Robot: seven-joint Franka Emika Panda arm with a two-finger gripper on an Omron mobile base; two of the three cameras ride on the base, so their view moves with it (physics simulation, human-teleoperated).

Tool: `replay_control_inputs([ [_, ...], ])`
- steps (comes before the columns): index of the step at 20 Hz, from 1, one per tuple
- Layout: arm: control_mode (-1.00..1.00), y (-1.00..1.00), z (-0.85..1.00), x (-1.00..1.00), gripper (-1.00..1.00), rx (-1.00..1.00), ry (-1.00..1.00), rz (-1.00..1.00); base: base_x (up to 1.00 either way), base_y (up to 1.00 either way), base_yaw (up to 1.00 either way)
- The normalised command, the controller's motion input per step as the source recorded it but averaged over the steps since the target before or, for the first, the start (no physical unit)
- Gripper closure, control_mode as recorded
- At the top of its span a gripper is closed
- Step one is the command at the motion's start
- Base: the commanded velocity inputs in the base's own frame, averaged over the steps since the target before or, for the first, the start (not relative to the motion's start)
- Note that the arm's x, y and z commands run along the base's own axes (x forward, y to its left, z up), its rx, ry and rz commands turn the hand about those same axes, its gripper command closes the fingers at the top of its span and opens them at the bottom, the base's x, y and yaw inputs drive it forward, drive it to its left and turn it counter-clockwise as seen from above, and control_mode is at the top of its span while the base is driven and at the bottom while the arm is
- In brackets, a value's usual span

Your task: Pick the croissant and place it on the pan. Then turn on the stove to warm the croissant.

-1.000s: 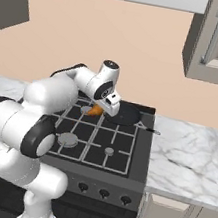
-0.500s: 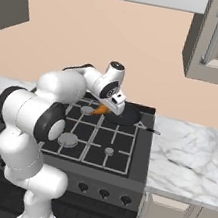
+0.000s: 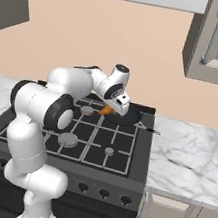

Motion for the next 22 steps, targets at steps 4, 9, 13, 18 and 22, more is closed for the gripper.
replay_control_inputs([
  [4, -1.0, -0.07, -0.21, 0.36, 1.0, 0.0, 0.0, 0.0, 0.0, 0.0, 0.0],
  [9, -1.0, -0.01, -0.24, 0.41, 1.0, 0.0, 0.0, 0.0, 0.0, 0.0, 0.0],
  [13, -1.0, 0.0, -0.31, 0.39, 1.0, 0.0, 0.0, 0.0, 0.0, 0.0, 0.0],
  [18, -1.0, 0.0, -0.34, 0.32, 1.0, 0.0, 0.01, 0.0, 0.0, 0.0, 0.0],
  [22, -1.0, -0.04, -0.2, 0.34, 1.0, 0.0, 0.03, 0.0, 0.0, 0.0, 0.0],
])
